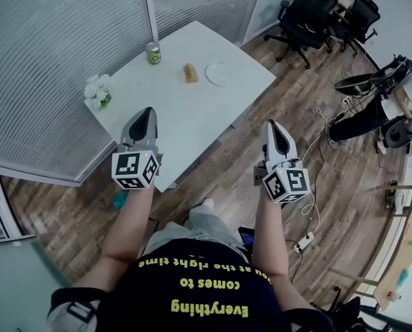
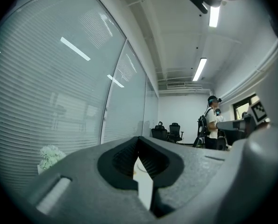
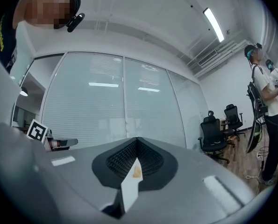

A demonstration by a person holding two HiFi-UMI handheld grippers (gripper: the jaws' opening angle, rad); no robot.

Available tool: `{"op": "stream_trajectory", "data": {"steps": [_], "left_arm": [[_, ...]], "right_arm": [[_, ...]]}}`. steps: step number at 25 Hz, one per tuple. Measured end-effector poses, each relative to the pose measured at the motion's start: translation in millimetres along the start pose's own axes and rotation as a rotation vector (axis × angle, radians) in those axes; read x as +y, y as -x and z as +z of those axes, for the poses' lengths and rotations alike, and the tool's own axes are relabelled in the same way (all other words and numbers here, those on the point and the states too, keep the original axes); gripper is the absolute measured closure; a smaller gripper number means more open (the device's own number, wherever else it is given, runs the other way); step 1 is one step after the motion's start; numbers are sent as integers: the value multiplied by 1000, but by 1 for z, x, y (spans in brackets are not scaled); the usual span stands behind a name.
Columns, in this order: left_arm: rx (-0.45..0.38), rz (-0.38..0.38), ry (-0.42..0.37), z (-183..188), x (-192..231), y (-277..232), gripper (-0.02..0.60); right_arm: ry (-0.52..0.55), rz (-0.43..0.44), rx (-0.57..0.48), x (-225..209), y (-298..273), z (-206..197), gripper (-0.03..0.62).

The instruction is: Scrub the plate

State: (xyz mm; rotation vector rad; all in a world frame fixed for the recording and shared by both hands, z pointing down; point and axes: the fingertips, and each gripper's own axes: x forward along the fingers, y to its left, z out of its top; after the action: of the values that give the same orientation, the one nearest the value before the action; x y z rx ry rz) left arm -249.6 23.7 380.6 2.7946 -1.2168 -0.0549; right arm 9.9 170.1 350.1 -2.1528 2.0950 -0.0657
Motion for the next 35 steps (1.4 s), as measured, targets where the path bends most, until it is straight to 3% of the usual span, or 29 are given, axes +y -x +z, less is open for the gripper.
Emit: {"op": "stream_trajectory", "data": {"steps": [16,35], "left_arm": [[-15,113,10,-2,-9,-65,580],[35,109,2,-19,-25,-98,580]], "right_arm": [[-3,105,-6,-72,-65,9,589],[-49,104,17,-106,-75,-9,588]]}}
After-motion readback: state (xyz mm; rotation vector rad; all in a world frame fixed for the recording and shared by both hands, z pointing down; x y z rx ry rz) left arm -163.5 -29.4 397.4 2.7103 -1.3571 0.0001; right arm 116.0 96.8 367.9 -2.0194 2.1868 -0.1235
